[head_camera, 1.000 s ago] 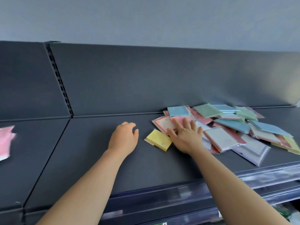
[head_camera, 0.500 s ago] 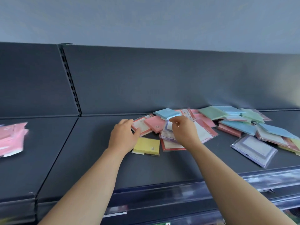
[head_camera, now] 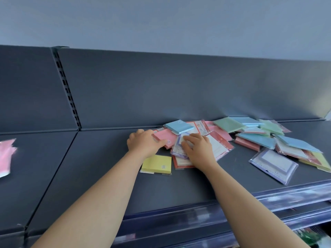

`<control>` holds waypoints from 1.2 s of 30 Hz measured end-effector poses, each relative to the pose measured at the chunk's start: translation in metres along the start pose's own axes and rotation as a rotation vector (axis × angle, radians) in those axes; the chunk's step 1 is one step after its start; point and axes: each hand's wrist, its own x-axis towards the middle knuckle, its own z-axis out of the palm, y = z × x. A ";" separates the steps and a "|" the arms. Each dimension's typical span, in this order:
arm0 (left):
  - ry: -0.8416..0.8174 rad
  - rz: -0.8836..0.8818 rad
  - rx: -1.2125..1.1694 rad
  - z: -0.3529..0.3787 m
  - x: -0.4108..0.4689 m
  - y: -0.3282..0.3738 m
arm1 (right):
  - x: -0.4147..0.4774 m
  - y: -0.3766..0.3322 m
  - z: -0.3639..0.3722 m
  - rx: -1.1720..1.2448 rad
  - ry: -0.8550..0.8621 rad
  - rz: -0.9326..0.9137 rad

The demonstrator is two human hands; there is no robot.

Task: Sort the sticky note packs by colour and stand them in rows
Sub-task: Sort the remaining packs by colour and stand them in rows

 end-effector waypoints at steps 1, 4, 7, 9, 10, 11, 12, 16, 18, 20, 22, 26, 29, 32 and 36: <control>0.005 -0.009 -0.035 0.002 0.002 0.000 | -0.001 0.000 0.000 -0.001 0.004 -0.002; 0.009 -0.068 -0.110 0.006 0.008 -0.002 | -0.001 0.000 0.000 -0.001 0.031 -0.019; -0.008 -0.130 -0.212 0.003 0.007 -0.004 | -0.002 0.000 0.000 -0.003 0.040 -0.029; 0.019 -0.170 -0.329 0.000 0.007 -0.009 | -0.002 0.000 0.000 -0.013 0.038 -0.037; 0.033 -0.188 -0.393 -0.001 0.010 -0.014 | -0.003 0.000 0.000 -0.019 0.040 -0.040; 0.035 -0.203 -0.439 -0.005 0.010 -0.017 | -0.003 0.000 0.000 -0.016 0.043 -0.042; 0.039 -0.207 -0.481 -0.009 0.011 -0.023 | -0.002 0.000 0.000 -0.006 0.047 -0.042; -0.022 -0.239 -0.524 -0.027 0.008 -0.042 | -0.002 -0.003 -0.002 0.035 0.061 -0.030; -0.011 -0.240 -0.517 -0.030 0.006 -0.047 | -0.002 -0.008 -0.005 0.032 0.063 -0.020; -0.013 -0.206 -0.497 -0.031 0.002 -0.046 | -0.001 -0.016 -0.009 0.001 0.073 -0.012; -0.037 -0.188 -0.444 -0.035 -0.005 -0.040 | 0.002 -0.026 -0.010 0.015 0.068 -0.031; -0.059 -0.184 -0.342 -0.036 -0.004 -0.033 | 0.007 -0.043 -0.005 0.093 -0.021 0.003; -0.084 -0.187 -0.382 -0.037 -0.002 -0.038 | 0.006 -0.048 -0.003 0.109 -0.033 0.009; -0.100 -0.146 -0.505 -0.035 -0.003 -0.046 | 0.004 -0.054 -0.002 0.111 -0.054 0.015; -0.048 -0.050 -0.750 -0.036 -0.009 -0.054 | 0.002 -0.067 -0.002 0.175 -0.043 -0.026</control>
